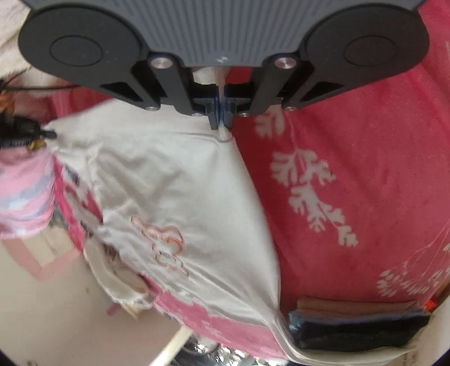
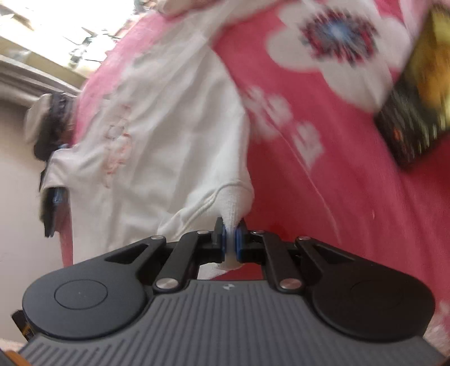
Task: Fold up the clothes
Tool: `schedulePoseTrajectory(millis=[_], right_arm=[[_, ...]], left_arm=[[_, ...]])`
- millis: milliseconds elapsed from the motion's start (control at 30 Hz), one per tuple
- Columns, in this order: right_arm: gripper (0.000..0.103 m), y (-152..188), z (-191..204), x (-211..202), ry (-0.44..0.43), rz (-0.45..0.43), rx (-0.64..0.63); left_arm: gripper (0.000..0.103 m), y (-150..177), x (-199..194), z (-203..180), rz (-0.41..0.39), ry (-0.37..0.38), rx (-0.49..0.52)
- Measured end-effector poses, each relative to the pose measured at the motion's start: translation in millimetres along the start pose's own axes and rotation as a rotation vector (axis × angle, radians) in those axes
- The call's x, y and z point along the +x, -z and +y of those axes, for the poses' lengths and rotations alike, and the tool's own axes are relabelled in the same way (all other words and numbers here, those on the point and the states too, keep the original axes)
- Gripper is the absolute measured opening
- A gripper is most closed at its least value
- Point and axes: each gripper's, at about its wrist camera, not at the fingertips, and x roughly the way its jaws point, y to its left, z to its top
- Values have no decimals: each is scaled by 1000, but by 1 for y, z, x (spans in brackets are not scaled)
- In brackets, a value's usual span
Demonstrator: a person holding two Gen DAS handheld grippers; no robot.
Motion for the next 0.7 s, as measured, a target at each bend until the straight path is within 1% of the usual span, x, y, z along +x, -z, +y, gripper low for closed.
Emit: schedulePoseTrajectory(millis=[33, 100, 167, 233, 300, 333, 367, 400, 433, 467, 500, 533, 600, 667, 700], right_arm=[[5, -1, 2, 0, 15, 10, -23], [6, 0, -6, 14, 64, 71, -32], [7, 2, -14, 27, 94, 114, -38], [8, 2, -17, 38, 121, 139, -49], [10, 1, -25, 42, 116, 160, -11], [13, 0, -28, 39, 113, 161, 6], [20, -1, -28, 34, 128, 164, 3], [23, -1, -26, 28, 157, 165, -19], [25, 0, -23, 22, 192, 159, -51], [25, 1, -19, 13, 228, 143, -92], [26, 2, -14, 2, 257, 112, -138], [26, 3, -6, -8, 265, 65, -184], [26, 2, 13, -27, 243, -43, -277], [26, -2, 41, -26, 173, -121, -374], [26, -4, 54, -21, 136, -146, -416]], left_arm=[[3, 2, 9, 1, 37, -15, 6], [3, 5, 25, 4, 92, -43, 19], [3, 6, 36, 3, 107, -63, 46], [4, 9, 43, 4, 134, -86, 68], [5, 13, 45, 6, 174, -105, 72], [8, 15, 44, 6, 191, -113, 76], [11, 17, 39, 7, 199, -120, 83], [13, 18, 32, 9, 199, -134, 94], [17, 19, 24, 10, 192, -156, 108], [18, 18, 15, 12, 171, -183, 123], [19, 17, 4, 13, 144, -212, 139], [19, 13, -3, 12, 111, -226, 151], [19, -1, -12, 8, 38, -225, 165], [19, -16, -15, 1, -33, -217, 182], [20, -24, -6, -7, -65, -194, 197]])
